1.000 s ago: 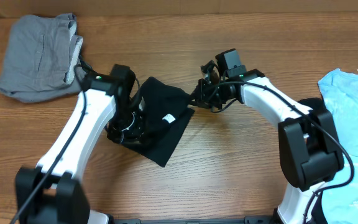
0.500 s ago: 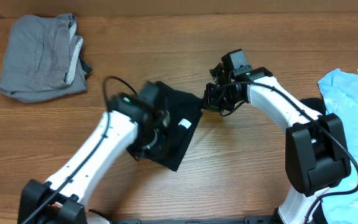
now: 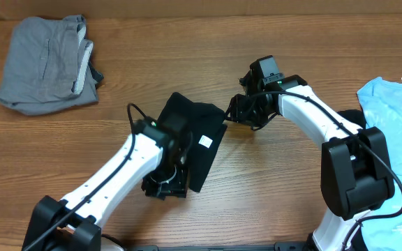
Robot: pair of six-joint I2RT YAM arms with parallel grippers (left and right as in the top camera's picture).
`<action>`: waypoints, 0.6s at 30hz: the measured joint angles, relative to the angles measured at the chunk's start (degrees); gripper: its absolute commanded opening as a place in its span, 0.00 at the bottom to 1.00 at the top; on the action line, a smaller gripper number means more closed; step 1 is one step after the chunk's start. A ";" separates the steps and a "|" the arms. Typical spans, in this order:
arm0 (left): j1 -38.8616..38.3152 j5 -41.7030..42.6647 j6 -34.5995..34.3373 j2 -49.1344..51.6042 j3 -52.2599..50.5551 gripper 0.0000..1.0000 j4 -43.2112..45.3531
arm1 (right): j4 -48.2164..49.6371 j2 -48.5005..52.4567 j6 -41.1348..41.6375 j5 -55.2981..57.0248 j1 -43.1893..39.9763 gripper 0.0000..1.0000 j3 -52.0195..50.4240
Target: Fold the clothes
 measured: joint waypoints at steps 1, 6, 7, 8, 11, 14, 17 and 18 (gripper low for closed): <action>1.05 -0.57 0.63 -0.02 2.45 0.56 -1.81 | -1.05 0.00 -0.63 -1.57 0.02 0.49 0.00; 7.02 -6.69 2.36 -0.02 12.48 0.64 -6.12 | -7.91 0.00 -2.45 -6.80 1.62 0.49 0.00; 8.46 -8.68 2.36 -0.04 13.75 0.60 -6.10 | -9.18 0.00 -2.73 -7.39 2.38 0.49 0.00; 10.05 -10.78 2.47 -0.04 14.60 0.51 -5.84 | -10.14 0.00 -2.93 -7.82 3.28 0.49 0.00; 14.16 -14.36 3.58 -0.04 14.64 0.39 -4.13 | -11.56 -0.02 -3.56 -8.83 6.34 0.47 0.00; 18.38 -14.99 5.14 -0.07 12.66 0.34 -0.44 | -12.11 0.00 -4.11 -9.29 10.10 0.41 0.00; 21.33 -12.28 7.52 -0.07 7.82 0.34 5.66 | -11.23 0.00 -3.74 -8.83 13.88 0.30 0.00; 21.99 -10.75 8.31 -0.09 5.62 0.33 8.04 | -10.78 -0.02 -3.06 -8.57 15.02 0.28 0.00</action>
